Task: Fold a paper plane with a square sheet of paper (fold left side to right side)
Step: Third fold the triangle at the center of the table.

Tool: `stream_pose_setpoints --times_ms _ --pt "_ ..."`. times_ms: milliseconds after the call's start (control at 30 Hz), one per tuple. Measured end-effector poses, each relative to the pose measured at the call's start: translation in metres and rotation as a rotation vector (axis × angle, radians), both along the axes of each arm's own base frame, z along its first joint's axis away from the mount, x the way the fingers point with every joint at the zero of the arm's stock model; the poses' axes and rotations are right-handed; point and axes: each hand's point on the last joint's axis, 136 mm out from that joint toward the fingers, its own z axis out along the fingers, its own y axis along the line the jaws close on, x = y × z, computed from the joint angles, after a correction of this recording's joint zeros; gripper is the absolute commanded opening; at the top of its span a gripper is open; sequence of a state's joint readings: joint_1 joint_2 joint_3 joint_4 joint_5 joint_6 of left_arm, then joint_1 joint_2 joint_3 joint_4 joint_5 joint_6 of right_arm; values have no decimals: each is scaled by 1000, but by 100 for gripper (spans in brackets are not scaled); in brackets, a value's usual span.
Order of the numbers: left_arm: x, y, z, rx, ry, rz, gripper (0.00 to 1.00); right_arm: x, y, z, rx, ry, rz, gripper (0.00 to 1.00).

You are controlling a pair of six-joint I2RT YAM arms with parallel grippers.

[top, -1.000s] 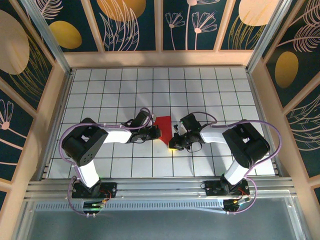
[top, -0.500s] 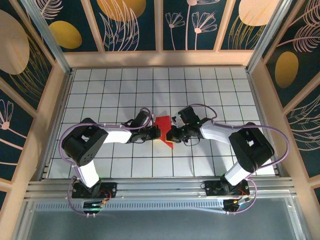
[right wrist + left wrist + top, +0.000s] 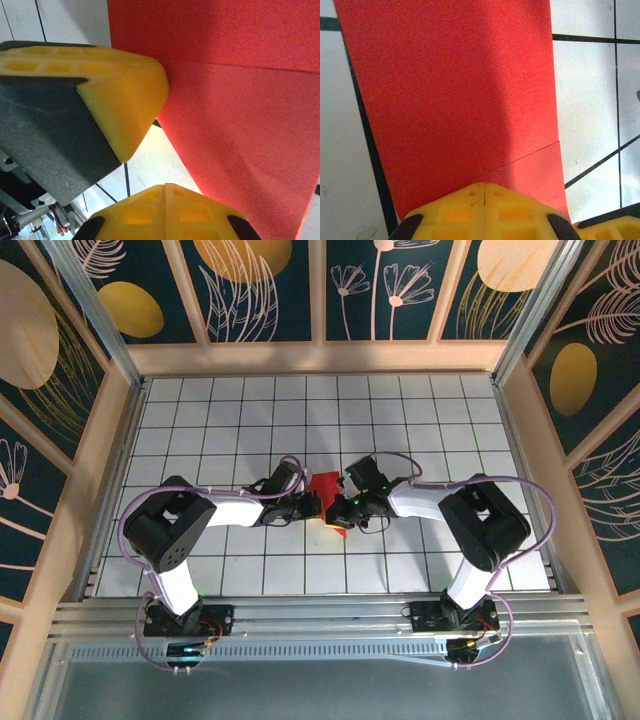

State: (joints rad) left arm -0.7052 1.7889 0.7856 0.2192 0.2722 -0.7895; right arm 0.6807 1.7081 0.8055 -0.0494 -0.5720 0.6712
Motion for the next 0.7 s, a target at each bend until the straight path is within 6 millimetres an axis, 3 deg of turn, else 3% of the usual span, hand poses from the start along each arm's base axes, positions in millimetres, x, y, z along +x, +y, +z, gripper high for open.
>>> stream_pose_setpoints --times_ms 300,700 --pt "1 1 0 8 -3 2 0 3 -2 -13 -32 9 -12 0" --pt "3 1 0 45 -18 -22 0 0 -7 -15 -44 7 -19 0"
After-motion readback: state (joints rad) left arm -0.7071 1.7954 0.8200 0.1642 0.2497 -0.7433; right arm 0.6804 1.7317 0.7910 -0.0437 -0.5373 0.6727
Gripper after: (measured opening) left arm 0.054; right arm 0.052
